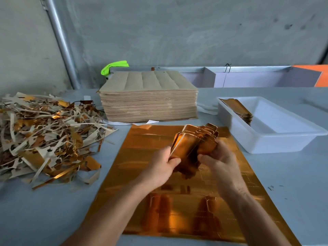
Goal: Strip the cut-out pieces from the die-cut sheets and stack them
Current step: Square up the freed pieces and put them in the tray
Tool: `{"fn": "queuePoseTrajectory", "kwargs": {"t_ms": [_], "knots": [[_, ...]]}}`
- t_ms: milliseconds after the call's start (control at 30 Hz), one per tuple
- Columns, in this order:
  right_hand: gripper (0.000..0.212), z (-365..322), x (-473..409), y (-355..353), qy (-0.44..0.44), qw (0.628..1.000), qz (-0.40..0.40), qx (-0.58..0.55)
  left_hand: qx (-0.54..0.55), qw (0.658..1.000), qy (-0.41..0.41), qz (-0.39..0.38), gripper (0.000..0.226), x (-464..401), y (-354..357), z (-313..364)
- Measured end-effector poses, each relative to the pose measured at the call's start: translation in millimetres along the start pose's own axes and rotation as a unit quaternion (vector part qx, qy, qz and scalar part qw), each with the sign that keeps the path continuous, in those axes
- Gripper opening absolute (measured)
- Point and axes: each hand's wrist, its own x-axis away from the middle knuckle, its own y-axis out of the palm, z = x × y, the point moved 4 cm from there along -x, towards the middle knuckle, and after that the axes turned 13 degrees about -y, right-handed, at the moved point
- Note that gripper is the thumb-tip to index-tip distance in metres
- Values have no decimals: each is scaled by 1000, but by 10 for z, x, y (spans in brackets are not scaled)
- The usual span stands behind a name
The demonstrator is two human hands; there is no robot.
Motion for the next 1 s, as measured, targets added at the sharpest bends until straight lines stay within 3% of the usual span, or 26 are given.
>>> {"fn": "queuePoseTrajectory", "kwargs": {"t_ms": [33, 100, 167, 233, 367, 433, 533, 700, 867, 1000], "knots": [[34, -63, -77, -68, -22, 1000, 0, -5, -65, 997, 30, 11, 2, -1, -85, 100], [40, -143, -188, -163, -59, 998, -4, 7, -205, 973, 98, 40, 24, 15, -207, 275], [30, -132, -223, -165, -59, 998, -19, 29, -323, 930, 157, 76, 31, 55, -273, 404], [16, -7, -175, -137, -12, 999, -25, 42, -389, 900, 178, 81, 25, 74, -247, 451], [24, 192, -56, -99, 43, 998, -5, 36, -447, 879, 163, 33, 21, -1, -76, 361], [39, 199, -72, -34, 25, 996, -9, 80, -425, 887, 176, 41, 26, -54, -52, 308], [31, 265, -115, 51, 16, 986, -2, 166, -356, 916, 178, 53, 20, -106, -77, 220], [31, 376, -129, 64, 37, 989, 48, 138, -132, 984, 75, 94, 17, -223, -205, -15], [47, 433, -92, 149, 26, 989, 67, 129, 56, 990, 15, 132, 20, -265, -98, -237], [40, 405, -64, 174, 3, 992, 75, 104, 135, 983, 26, 124, 20, -285, -81, -323]]}}
